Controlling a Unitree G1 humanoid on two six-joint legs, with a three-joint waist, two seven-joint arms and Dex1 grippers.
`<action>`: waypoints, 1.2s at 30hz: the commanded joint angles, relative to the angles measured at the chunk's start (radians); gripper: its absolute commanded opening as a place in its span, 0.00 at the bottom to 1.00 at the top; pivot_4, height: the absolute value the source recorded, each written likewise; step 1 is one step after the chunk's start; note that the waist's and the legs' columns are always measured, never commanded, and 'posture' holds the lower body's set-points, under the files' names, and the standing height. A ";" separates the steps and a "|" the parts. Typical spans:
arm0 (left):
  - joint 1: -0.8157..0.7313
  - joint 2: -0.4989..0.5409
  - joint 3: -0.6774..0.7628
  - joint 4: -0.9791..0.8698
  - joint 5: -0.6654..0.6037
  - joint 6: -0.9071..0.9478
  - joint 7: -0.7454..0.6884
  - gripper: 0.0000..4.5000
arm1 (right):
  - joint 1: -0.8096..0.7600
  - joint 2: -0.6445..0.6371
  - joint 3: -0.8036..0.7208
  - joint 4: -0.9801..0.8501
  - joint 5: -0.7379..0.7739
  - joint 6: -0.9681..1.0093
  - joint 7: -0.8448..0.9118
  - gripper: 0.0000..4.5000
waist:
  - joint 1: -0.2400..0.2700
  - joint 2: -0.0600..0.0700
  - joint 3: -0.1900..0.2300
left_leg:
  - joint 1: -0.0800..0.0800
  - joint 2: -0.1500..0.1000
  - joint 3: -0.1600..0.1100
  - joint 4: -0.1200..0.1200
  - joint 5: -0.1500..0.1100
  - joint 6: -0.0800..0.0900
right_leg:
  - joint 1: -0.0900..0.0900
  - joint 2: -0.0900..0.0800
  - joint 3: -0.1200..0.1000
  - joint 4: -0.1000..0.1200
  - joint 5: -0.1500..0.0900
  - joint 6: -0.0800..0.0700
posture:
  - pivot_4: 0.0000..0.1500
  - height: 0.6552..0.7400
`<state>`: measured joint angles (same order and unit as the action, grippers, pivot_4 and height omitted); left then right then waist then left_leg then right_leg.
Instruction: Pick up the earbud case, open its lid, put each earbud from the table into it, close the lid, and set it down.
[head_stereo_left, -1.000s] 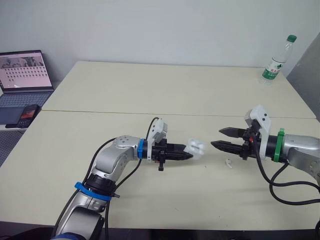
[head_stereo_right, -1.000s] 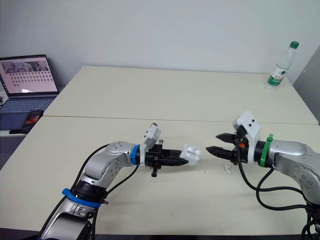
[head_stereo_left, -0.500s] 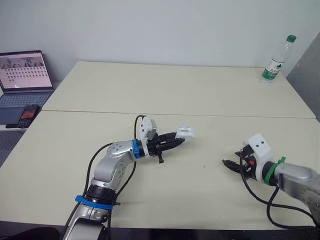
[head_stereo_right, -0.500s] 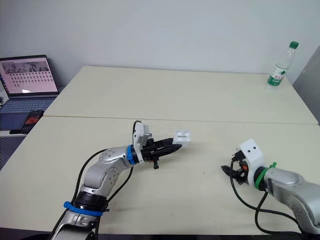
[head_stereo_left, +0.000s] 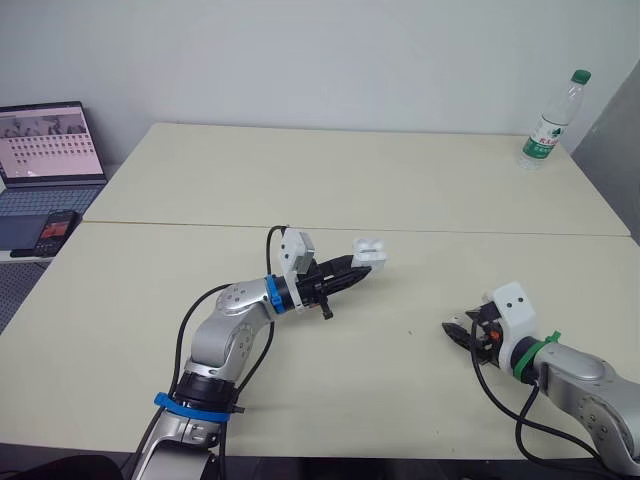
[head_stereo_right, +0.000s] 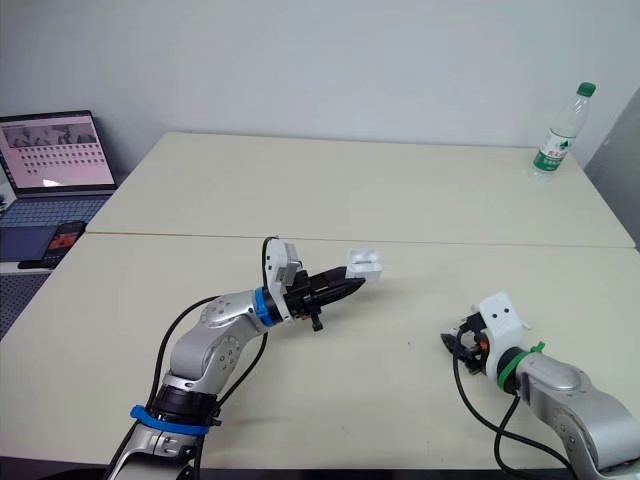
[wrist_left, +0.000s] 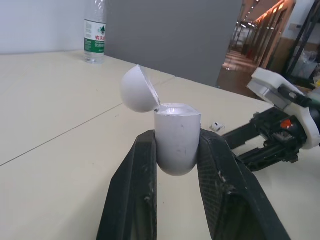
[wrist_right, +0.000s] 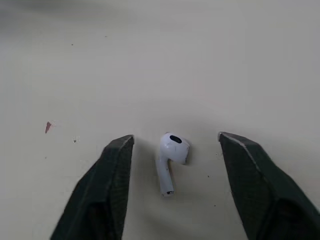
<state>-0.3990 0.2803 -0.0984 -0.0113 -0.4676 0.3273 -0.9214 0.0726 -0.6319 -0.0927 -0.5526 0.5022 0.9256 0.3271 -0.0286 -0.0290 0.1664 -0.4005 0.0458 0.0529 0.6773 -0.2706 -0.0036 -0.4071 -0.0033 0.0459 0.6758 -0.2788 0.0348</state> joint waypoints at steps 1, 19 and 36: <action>-0.017 0.001 0.020 -0.055 -0.023 0.008 0.011 0.17 | -0.002 0.003 -0.006 -0.009 -0.007 0.003 0.009 0.34 | 0.000 0.000 0.000 | 0.000 0.000 0.000 0.000 0.000 0.000 | 0.000 0.000 0.000 0.000 0.000 0.000 | 1.00 0.95; 0.006 0.051 0.024 -0.135 -0.053 0.062 -0.011 0.17 | 0.176 -0.396 -0.083 0.149 -0.095 -0.525 0.720 0.09 | 0.001 -0.002 0.001 | 0.001 0.000 0.000 -0.001 0.000 0.000 | 0.001 0.001 -0.002 -0.002 0.000 0.000 | 1.00 0.95; 0.082 0.130 0.008 -0.113 -0.012 -0.032 -0.101 0.17 | -0.149 -0.453 0.172 0.768 -0.339 -1.209 1.148 0.09 | 0.002 -0.003 0.004 | 0.004 0.000 0.004 0.001 0.000 0.000 | 0.001 -0.001 -0.001 0.001 0.003 -0.005 | 1.00 0.95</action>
<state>-0.3159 0.4116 -0.0925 -0.0922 -0.4802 0.3145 -1.0252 -0.0721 -1.0852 0.0659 0.1879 0.1837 -0.2638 1.4617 -0.0269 -0.0325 0.1699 -0.3970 0.0455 0.0564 0.6779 -0.2705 -0.0036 -0.4055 -0.0041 0.0450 0.6764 -0.2758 0.0301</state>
